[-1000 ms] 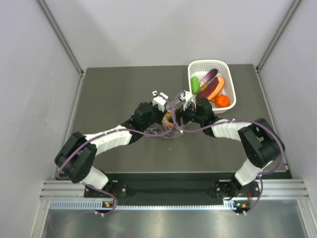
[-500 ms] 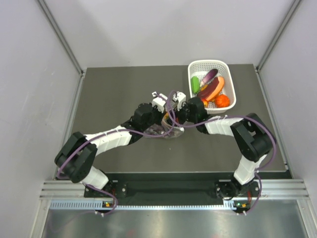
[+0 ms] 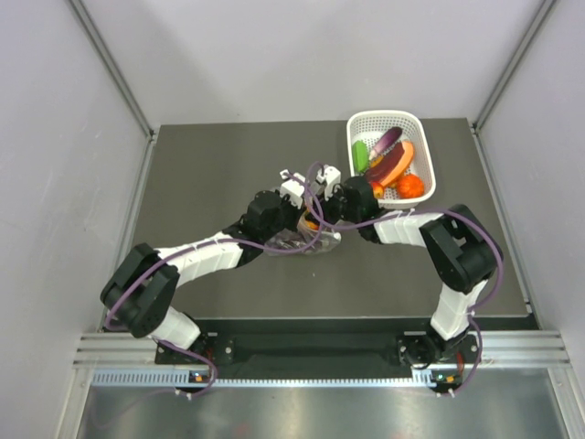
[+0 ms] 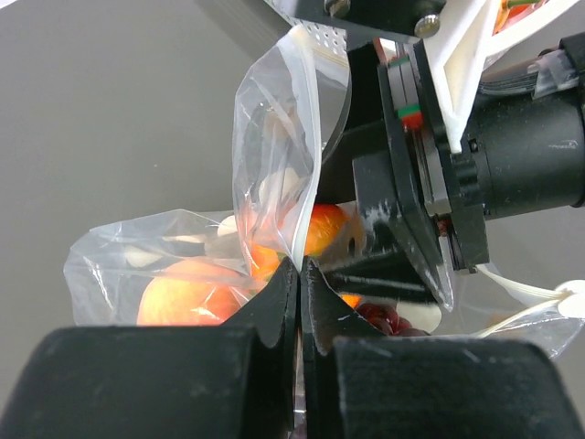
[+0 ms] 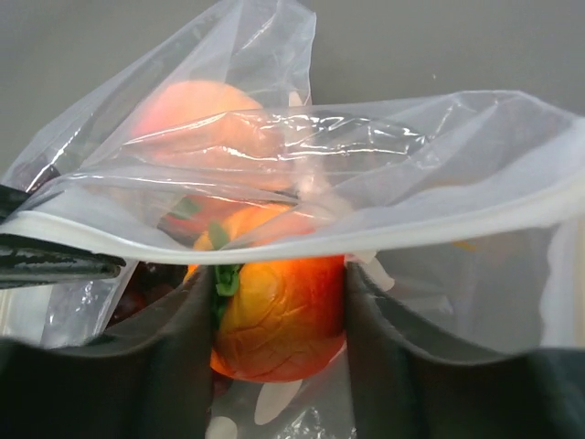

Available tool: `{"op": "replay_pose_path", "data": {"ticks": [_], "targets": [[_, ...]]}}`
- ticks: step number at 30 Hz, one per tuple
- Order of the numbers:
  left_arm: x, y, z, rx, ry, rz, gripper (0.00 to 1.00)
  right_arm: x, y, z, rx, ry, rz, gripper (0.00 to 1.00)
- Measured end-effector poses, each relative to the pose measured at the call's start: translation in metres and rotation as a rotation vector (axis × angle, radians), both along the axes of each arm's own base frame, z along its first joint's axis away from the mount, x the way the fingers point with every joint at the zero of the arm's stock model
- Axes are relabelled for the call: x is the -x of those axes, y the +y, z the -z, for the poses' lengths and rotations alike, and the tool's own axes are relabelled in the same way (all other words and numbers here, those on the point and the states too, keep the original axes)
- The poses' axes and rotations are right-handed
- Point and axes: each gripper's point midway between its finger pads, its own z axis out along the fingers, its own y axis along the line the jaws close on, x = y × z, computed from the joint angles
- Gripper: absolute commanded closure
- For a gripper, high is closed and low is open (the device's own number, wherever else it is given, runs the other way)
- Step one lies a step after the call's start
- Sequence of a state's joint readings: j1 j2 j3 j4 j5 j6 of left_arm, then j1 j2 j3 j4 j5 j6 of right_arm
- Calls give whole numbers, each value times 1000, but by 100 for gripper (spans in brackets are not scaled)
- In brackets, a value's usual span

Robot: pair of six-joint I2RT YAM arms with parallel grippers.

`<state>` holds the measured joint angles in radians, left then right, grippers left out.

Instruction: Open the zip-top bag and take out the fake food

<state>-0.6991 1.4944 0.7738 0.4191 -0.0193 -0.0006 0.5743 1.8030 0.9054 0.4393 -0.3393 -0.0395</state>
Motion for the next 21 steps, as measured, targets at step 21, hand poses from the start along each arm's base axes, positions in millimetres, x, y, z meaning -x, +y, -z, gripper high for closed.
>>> {"op": "replay_pose_path", "data": {"ticks": [21], "targets": [[-1,1,0,0,0,-2,100,20,-36,-3,-95,10,82,100]]}}
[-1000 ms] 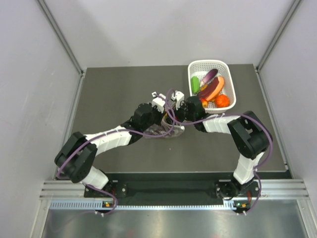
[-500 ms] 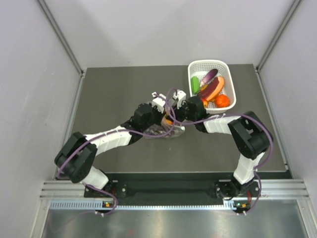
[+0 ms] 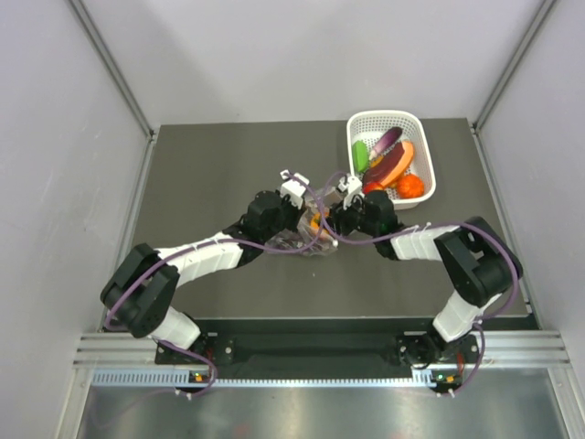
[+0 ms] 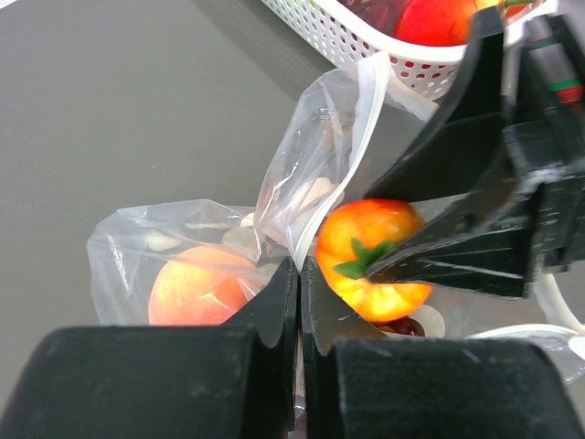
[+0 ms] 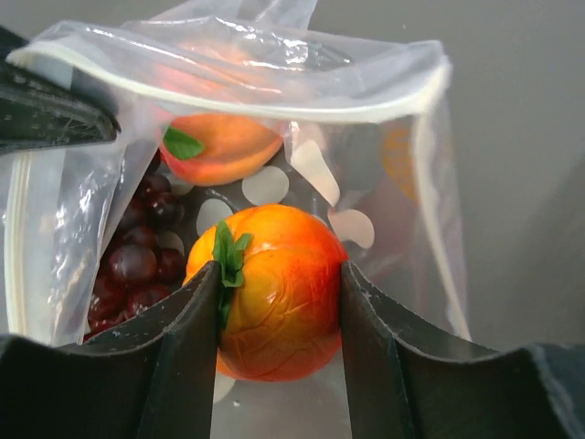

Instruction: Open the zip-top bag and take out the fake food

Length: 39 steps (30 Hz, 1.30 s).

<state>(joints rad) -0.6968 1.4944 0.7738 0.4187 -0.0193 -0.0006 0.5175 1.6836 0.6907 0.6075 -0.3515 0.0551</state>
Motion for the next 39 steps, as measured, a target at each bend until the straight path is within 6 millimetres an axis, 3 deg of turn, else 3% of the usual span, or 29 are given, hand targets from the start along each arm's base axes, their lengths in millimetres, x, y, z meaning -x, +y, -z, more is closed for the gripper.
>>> {"op": "replay_pose_path", "data": {"ticks": [8,19,26,32,39], "targets": [[-1,1,1,-1,1,-2,100,8,-14,-20,-81,-50,55,100],[-2,3,2,-4,5,-7,100,3,-16,-73,-198,-166,85,100],[-4,2,8,-12,14,-9,100,16,-28,-108,-246,-251,110,100],[-7,5,8,-8,17,-20,100,11,-49,-127,-258,-298,182,100],[-8,7,7,0,23,-27,100,-7,-90,-136,-248,-319,315,100]]}}
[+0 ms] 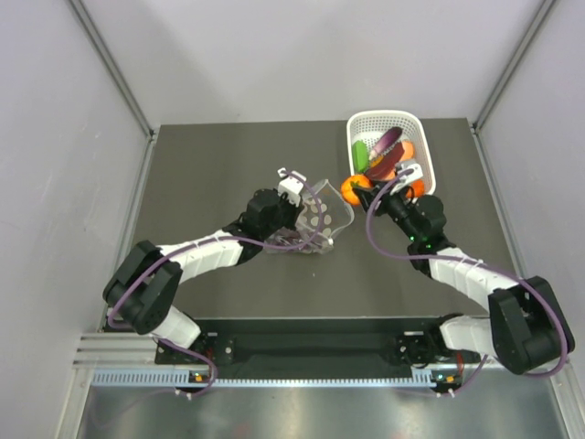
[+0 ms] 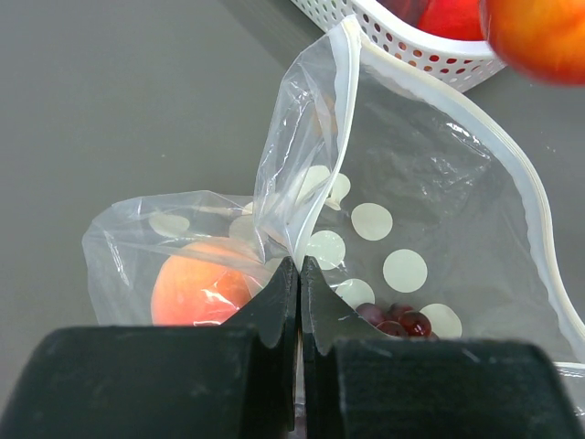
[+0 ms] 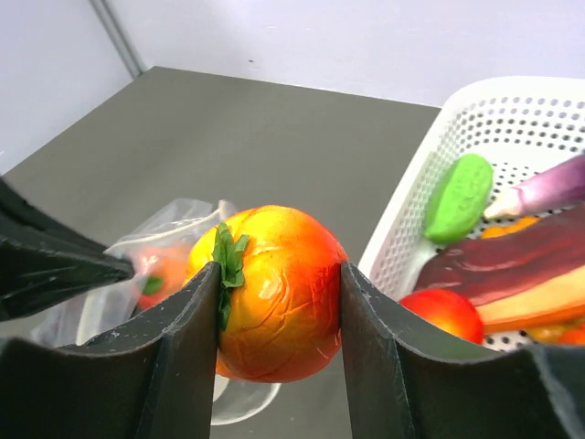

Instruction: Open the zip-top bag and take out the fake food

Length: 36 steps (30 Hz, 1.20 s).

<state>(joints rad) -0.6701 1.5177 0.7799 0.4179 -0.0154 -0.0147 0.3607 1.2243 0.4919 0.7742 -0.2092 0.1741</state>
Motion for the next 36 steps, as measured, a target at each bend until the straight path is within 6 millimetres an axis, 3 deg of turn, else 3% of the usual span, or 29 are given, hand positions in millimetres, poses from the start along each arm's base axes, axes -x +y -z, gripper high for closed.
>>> {"op": "replay_pose_path", "data": {"ticks": [5,12,22,23,24,25,27,29,30,32,33,36], "targets": [[0,0,0,5,3,-3,100,-18,-10,-15,-12,-10,47,100],[0,1,0,7,5,-5,100,-79,-16,-53,-33,-48,117,100],[-2,3,0,7,5,-11,100,-174,-40,-42,-29,26,277,97],[-2,3,0,7,5,-12,100,-183,-43,-40,-29,32,293,92],[-3,3,0,7,5,-12,100,-190,-45,-36,-25,44,308,73],[-3,4,0,7,5,-13,100,-196,-47,-33,-22,52,317,66],[-3,4,0,7,5,-15,100,-204,-50,-27,-15,71,339,42],[-4,5,0,7,5,-17,100,-209,-52,-24,-12,78,356,31],[-4,5,0,8,5,-18,100,-210,-53,-24,-11,82,364,19],[-5,7,0,8,5,-21,100,-211,-55,-23,-6,88,378,15],[-5,7,0,8,5,-23,100,-212,-56,-23,-4,88,384,3],[-6,7,0,8,5,-24,100,-212,-59,-21,1,90,399,1]]}}
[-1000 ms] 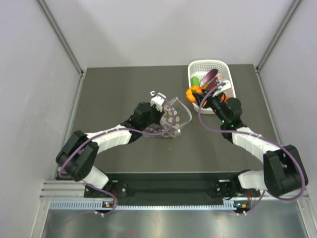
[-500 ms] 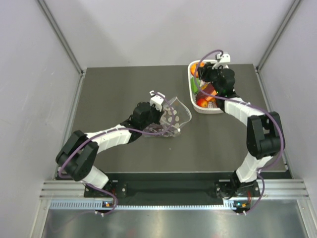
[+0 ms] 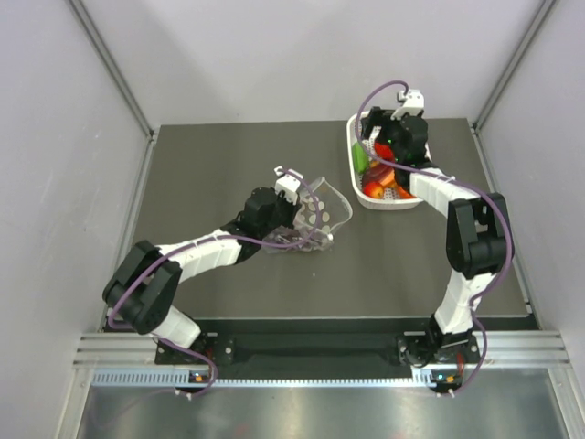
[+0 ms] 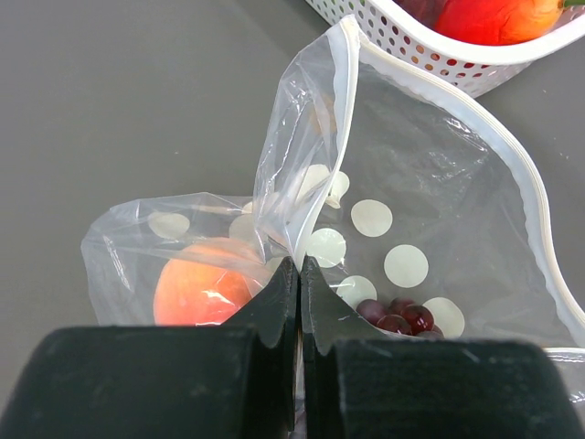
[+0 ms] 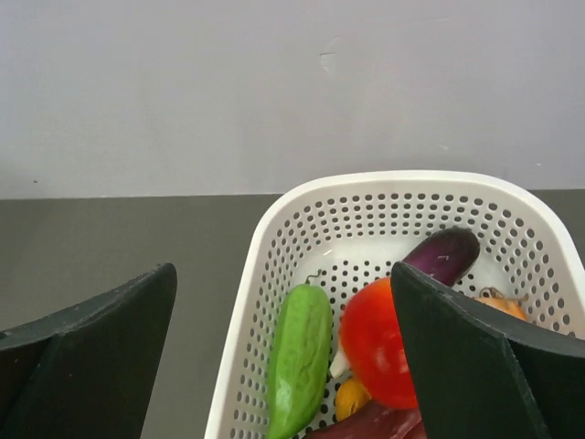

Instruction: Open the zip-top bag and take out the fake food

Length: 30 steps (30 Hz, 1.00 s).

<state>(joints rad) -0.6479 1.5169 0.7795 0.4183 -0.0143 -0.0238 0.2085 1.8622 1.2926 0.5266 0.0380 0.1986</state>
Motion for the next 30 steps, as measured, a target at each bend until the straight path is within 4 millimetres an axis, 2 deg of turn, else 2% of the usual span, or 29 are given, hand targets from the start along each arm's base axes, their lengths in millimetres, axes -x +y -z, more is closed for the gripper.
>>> {"op": "replay_pose_path", "data": {"ticks": [7,11,14,17,21,26,30], "targets": [[0,0,-1,2,-2,-1,100,1,2,0,2,-12,-10,2],[1,2,-1,2,-3,-3,100,15,2,13,6,-1,-28,2],[0,2,-2,4,-3,-5,100,35,7,26,12,23,-59,3],[0,2,-2,6,-1,-6,100,60,12,30,16,16,-102,4],[0,3,-2,7,-1,-7,100,93,23,24,24,-22,-172,5],[0,2,-2,8,-1,-7,100,135,47,10,58,-83,-280,7],[0,2,-3,11,-2,-8,100,170,65,17,95,-118,-368,21]]}}
